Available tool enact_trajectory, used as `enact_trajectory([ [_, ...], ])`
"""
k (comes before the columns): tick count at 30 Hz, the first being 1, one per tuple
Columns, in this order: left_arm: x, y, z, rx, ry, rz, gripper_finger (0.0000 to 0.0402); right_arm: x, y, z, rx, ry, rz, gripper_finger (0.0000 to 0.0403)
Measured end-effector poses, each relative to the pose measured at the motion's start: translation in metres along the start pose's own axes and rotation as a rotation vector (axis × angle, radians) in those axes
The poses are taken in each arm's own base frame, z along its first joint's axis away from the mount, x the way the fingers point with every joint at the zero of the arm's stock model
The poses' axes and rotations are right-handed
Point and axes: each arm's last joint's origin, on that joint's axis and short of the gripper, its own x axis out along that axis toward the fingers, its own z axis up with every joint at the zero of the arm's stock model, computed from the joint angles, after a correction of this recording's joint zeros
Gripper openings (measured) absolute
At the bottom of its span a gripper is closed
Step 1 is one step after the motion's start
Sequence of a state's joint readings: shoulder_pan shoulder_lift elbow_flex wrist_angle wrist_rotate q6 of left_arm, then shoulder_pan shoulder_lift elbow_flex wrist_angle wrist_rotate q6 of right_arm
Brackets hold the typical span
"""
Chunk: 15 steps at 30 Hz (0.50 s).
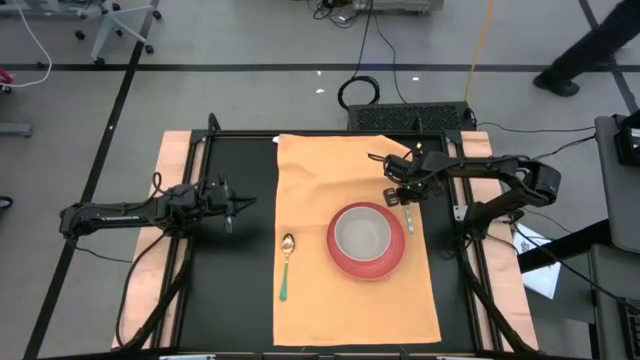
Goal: Set table place
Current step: Put the fork to the right of the plate on the napkin
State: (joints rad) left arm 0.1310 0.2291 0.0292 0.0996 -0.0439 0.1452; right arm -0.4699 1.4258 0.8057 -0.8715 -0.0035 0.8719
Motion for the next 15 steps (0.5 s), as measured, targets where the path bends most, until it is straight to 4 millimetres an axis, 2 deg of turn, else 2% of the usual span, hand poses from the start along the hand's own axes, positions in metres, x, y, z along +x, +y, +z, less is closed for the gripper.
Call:
enact_trajectory([
  [15,0.0,0.0,0.0,0.009,-0.001,0.0,0.0031,0.0075,0.0049,0.0023,-0.003,0.008,0.069,0.0098],
])
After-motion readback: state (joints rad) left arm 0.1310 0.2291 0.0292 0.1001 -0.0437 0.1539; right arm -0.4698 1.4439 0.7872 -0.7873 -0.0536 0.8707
